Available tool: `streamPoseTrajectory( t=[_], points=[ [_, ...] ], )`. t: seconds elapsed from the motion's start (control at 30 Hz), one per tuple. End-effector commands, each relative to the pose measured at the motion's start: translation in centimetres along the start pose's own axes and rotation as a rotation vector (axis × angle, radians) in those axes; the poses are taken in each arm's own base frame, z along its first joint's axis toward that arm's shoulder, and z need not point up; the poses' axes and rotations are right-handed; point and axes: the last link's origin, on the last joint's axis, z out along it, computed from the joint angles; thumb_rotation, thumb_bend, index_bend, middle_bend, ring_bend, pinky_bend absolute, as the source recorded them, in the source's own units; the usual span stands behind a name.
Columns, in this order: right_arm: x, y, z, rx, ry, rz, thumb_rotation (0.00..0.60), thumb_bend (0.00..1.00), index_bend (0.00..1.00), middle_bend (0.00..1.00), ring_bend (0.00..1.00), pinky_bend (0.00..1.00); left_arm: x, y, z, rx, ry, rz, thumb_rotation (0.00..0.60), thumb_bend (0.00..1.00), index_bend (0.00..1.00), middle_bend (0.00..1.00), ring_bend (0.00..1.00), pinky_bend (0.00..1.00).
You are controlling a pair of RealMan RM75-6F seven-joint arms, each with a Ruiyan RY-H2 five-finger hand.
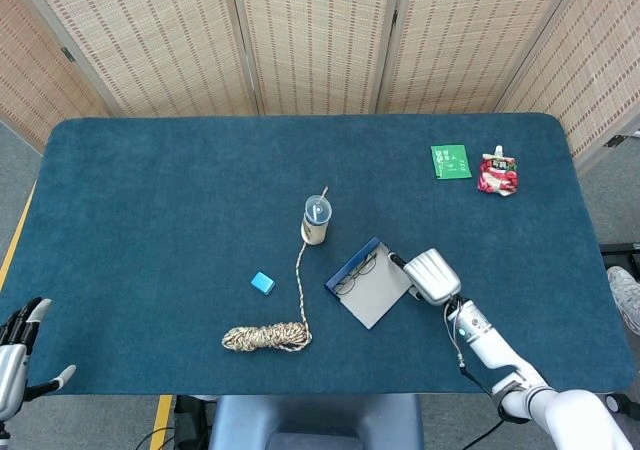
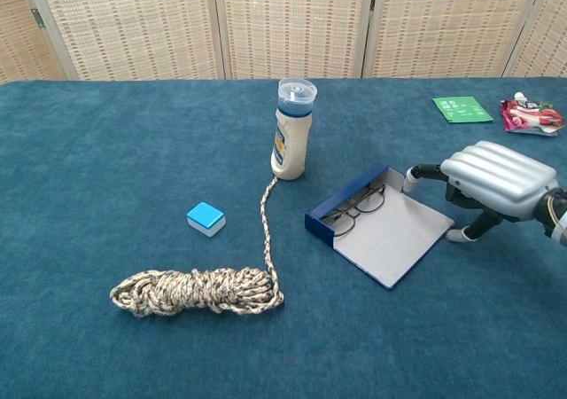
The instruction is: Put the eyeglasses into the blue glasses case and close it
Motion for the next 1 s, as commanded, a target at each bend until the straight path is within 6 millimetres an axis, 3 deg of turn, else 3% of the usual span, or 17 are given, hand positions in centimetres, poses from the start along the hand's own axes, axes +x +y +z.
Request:
streamPoseTrajectory(
  t=[0.03, 0.73, 1.0],
  points=[
    [0.2, 0.0, 0.2, 0.003, 0.004, -0.002, 0.6, 0.21, 0.3, 1.0, 1.0, 1.0, 0.0, 0.0, 0.0, 0.001, 0.001, 0.0, 0.6, 0.2, 0.07, 0.09, 0.12, 0.23],
    [2.1, -1.2, 1.2, 0.06, 0.045, 0.018, 0.6, 0.28, 0.34, 1.0, 1.0, 1.0, 0.0, -0.1, 0.1, 0.003, -0.002, 0.006, 0.6, 0.19, 0.07, 0.09, 0.12, 0.23],
    [2.5, -2.3, 2.0, 0.086, 0.062, 0.035, 0.6, 0.35, 0.44, 1.0, 1.0, 1.0, 0.0, -0.1, 0.1, 0.006, -0.006, 0.006, 0.6, 0.19, 0.07, 0.09, 0.12, 0.23]
  ],
)
